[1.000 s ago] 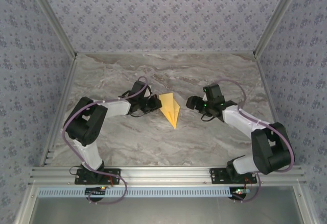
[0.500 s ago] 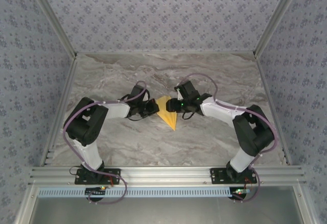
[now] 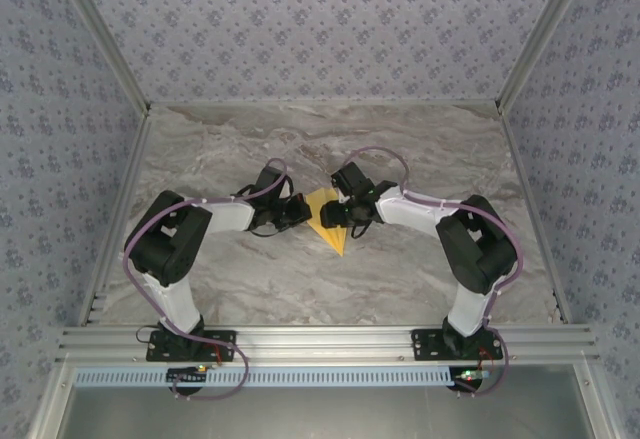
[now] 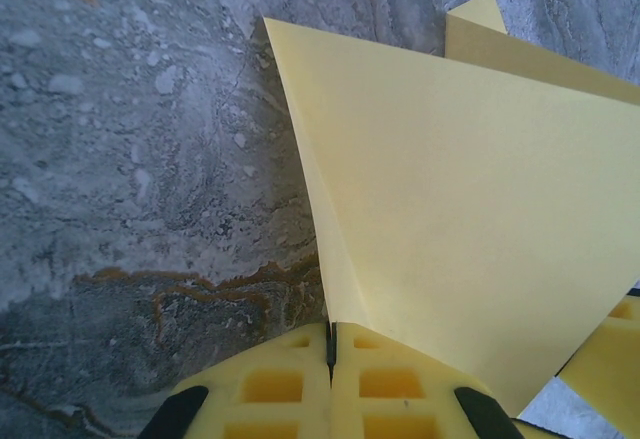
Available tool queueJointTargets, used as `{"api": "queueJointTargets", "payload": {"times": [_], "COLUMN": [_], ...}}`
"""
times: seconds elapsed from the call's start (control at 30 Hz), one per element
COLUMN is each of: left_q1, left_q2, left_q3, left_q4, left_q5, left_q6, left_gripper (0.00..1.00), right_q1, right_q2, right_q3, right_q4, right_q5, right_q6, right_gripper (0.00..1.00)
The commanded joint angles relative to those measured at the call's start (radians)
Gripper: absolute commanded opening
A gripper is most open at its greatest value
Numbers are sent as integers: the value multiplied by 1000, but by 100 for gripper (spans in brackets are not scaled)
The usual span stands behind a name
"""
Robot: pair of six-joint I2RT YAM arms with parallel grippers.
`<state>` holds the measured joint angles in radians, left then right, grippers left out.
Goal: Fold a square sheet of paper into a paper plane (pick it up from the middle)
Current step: Move a paper plane to the center of the table.
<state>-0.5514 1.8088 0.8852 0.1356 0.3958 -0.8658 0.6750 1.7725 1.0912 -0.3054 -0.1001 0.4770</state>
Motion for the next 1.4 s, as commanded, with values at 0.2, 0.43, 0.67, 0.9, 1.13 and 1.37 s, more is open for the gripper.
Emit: {"api": "queueJointTargets", "payload": {"times": [0.2,0.43,0.67,0.9,1.13,1.37], "left_q1": [5,4,5,7,41,51], "left_q2": [19,17,8,-62,-166,-240], "left_q3": [9,7,9,50,87,94], "left_q4": [14,18,9,-109,-294,-416], "left_q5": [-5,1,1,-50,-199,-355], "left_q6": [1,-4,-4,29,52,71], "left_gripper": [0,0,9,37,60,80], "right_q1": [33,61,67,68,75,84], "right_q2": [-9,31,55,54,57,96], "right_q3": [-9,20,41,49,64,93], "right_q4": [-26,-52,-75,-87,-124,-152], "right_q5": [-84,3,54,92,167,205], "right_q6": [15,30,30,31,36,61], "right_gripper": [59,56,49,22,10,17]}}
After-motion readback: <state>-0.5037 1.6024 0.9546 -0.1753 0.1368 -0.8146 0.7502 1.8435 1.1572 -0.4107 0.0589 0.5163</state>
